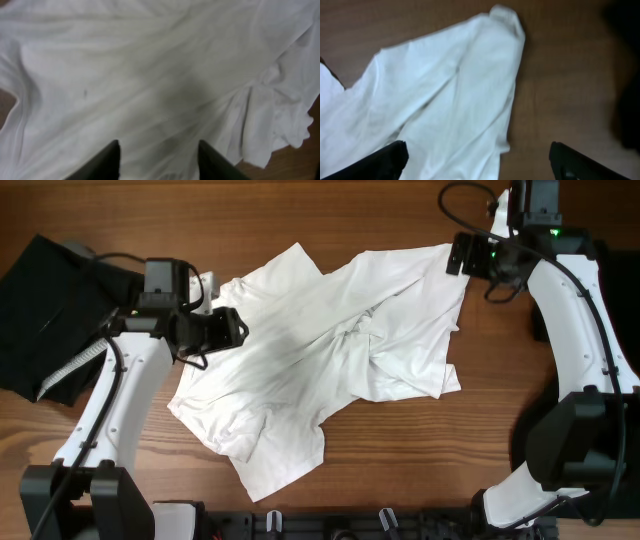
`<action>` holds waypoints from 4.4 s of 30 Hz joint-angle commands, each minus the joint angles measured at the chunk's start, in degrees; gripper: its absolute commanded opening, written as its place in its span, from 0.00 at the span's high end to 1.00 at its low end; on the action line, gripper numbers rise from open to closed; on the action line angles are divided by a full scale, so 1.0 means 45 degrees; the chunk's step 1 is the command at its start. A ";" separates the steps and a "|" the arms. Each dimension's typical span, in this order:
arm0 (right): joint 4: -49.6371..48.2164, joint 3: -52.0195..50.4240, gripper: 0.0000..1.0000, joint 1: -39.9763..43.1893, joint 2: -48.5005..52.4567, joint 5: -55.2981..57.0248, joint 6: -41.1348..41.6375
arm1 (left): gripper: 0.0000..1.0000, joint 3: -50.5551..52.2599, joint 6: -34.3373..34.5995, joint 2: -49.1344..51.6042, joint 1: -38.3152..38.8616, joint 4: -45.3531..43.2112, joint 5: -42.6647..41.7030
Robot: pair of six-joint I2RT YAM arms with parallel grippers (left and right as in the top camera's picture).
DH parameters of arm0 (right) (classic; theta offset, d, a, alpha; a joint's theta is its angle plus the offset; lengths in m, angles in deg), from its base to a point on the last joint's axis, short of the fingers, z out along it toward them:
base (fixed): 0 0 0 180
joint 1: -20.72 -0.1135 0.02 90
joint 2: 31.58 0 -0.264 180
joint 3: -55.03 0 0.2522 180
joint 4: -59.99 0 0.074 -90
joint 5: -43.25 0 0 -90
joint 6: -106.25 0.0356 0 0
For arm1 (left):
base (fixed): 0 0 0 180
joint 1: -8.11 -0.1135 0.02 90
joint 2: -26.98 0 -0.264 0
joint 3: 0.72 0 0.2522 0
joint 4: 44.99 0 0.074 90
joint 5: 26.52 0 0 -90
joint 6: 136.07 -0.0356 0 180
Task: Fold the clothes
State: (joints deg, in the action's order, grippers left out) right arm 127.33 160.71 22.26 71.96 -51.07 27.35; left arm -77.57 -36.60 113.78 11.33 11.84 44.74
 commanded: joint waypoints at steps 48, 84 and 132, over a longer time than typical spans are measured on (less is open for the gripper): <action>-0.3201 -0.1841 0.31 0.1345 0.3662 -0.4114 -0.0131 | 0.93 0.0520 0.1690 0.2730 -0.2623 -0.0641 0.3628; -0.1059 -0.1851 0.14 0.2040 0.0024 -0.3959 -0.0447 | 0.96 0.0520 0.0398 0.4906 -0.2132 -0.2550 0.3026; -0.7461 -0.4216 0.22 0.0398 0.1826 -0.3997 0.0175 | 0.48 0.0520 -0.0063 0.0141 0.0015 -0.1938 -0.1972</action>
State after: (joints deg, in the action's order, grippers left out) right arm 95.81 140.91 24.19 79.07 -67.81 27.24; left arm -75.67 -36.07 118.79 8.18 2.99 37.17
